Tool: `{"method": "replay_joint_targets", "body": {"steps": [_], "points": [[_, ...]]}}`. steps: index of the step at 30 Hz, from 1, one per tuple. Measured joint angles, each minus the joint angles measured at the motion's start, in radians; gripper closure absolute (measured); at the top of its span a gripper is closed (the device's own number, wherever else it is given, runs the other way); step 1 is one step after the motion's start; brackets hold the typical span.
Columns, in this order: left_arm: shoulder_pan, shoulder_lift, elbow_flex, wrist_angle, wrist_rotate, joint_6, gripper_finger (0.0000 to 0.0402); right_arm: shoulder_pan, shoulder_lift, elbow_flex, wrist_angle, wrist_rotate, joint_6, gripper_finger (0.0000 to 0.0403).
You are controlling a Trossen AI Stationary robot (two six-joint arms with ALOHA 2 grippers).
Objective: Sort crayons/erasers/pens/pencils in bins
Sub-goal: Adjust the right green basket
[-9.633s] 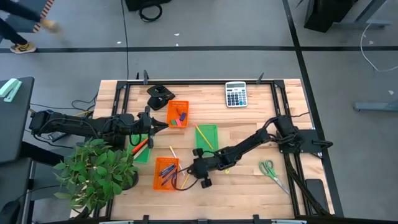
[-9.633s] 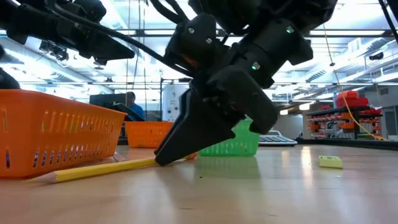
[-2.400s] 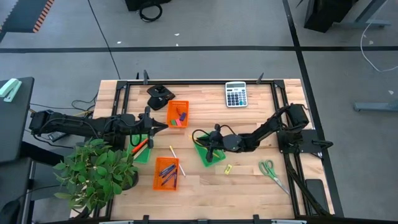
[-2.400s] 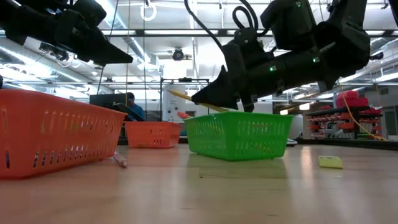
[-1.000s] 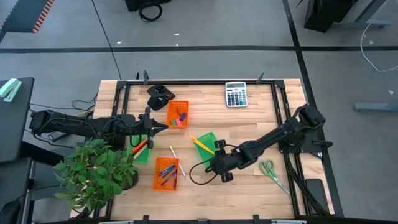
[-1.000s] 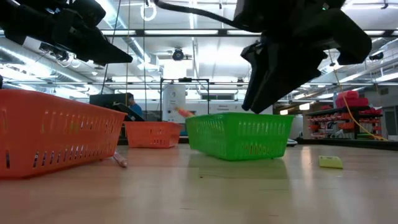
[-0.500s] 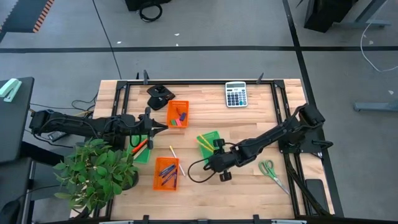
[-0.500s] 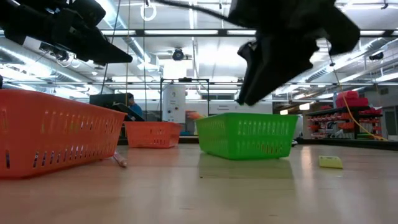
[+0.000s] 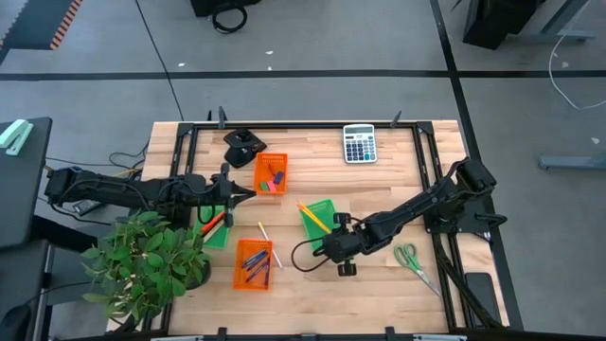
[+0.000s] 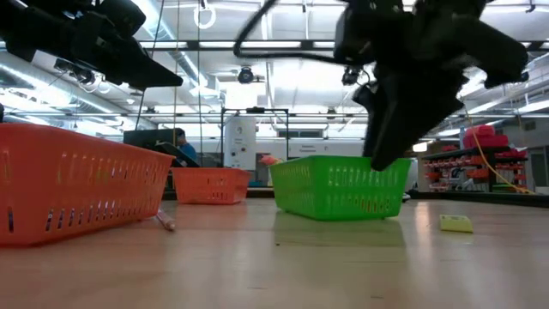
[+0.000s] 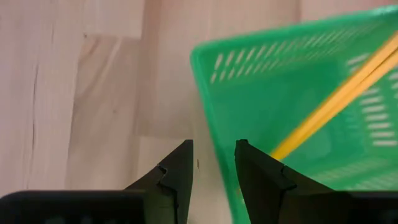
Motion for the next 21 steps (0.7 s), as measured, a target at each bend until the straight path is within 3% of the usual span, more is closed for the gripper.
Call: {"method": "replay_joint_targets", "body": {"steps": [9,21], "points": [[0.000,0.000,0.000,0.000,0.000,-0.001,0.0368,-0.001,0.000,-0.028,0.028,0.038,0.041,0.0281],[0.000,0.000,0.000,0.000,0.000,-0.008,0.0373,-0.007,0.000,-0.028,0.107,-0.015,0.026,0.0333]]}}
